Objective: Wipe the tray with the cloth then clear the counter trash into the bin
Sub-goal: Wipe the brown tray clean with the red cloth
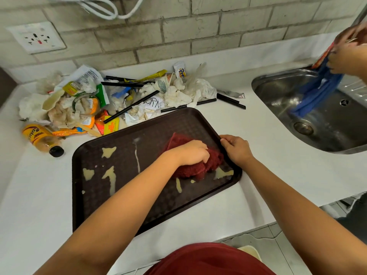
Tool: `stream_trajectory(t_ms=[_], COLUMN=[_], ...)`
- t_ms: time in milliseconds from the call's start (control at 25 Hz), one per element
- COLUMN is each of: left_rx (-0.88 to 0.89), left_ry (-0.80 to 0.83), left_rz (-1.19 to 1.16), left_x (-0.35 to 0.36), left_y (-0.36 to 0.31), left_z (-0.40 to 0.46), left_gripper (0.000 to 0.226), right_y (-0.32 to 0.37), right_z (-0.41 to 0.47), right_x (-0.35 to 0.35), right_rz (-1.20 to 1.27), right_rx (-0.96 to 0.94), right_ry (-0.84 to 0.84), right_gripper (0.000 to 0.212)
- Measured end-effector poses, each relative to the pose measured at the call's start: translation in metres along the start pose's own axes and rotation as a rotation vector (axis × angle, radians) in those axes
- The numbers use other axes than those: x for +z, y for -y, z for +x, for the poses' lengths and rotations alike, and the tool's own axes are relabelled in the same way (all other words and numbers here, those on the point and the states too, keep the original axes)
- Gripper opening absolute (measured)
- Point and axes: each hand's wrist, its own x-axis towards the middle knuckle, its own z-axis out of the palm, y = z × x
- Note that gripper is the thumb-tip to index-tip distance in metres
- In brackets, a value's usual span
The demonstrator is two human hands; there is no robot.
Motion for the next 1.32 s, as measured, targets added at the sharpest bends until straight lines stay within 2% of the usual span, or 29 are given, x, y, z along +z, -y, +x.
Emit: stream_trajectory(t_ms=[160, 240, 280, 400, 440, 600, 840, 960, 1080, 1200, 1320], left_rx=[0.022, 0.023, -0.002, -0.112, -0.117, -0.002, 0.156, 0.189, 0.174, 0.053, 0.011], left_ry=[-0.375, -0.472, -0.456, -0.265, -0.232, -0.245, -0.185, -0.152, -0.072, -0.180, -0.221], left_rz=[-0.191, -0.146, -0.043, 0.410, 0.456, 0.418, 0.425, 0.352, 0.332, 0.524, 0.510], left_x=[-0.019, -0.022, -0.020, 0.010, 0.023, 0.050, 0.054, 0.046, 0.034, 0.039, 0.050], left_y=[0.002, 0.006, 0.009, 0.018, 0.020, 0.018, 0.006, 0.005, 0.005, 0.012, 0.003], left_z=[-0.015, -0.017, -0.016, -0.008, -0.007, -0.004, -0.003, -0.008, -0.014, -0.021, -0.019], left_gripper=[0.013, 0.007, 0.012, 0.044, 0.051, 0.052, 0.045, 0.044, 0.045, 0.046, 0.051], right_y=[-0.003, -0.012, -0.017, -0.025, -0.027, -0.033, -0.033, -0.039, -0.039, -0.038, -0.034], right_z=[-0.008, -0.018, -0.024, -0.033, -0.033, -0.030, -0.028, -0.026, -0.026, -0.026, -0.024], right_x=[-0.008, -0.010, -0.011, -0.010, -0.009, -0.006, -0.003, -0.002, -0.002, -0.003, -0.003], right_rz=[-0.115, -0.186, -0.203, -0.206, -0.201, -0.185, -0.165, -0.172, -0.132, -0.095, -0.109], right_rx=[0.053, 0.056, 0.038, -0.040, -0.055, -0.055, -0.042, -0.017, -0.001, -0.021, 0.006], right_ry=[0.005, -0.010, -0.013, -0.017, -0.022, -0.034, -0.090, -0.052, -0.046, -0.045, -0.050], right_gripper=[0.028, 0.028, 0.030, 0.035, 0.036, 0.035, 0.033, 0.033, 0.032, 0.032, 0.033])
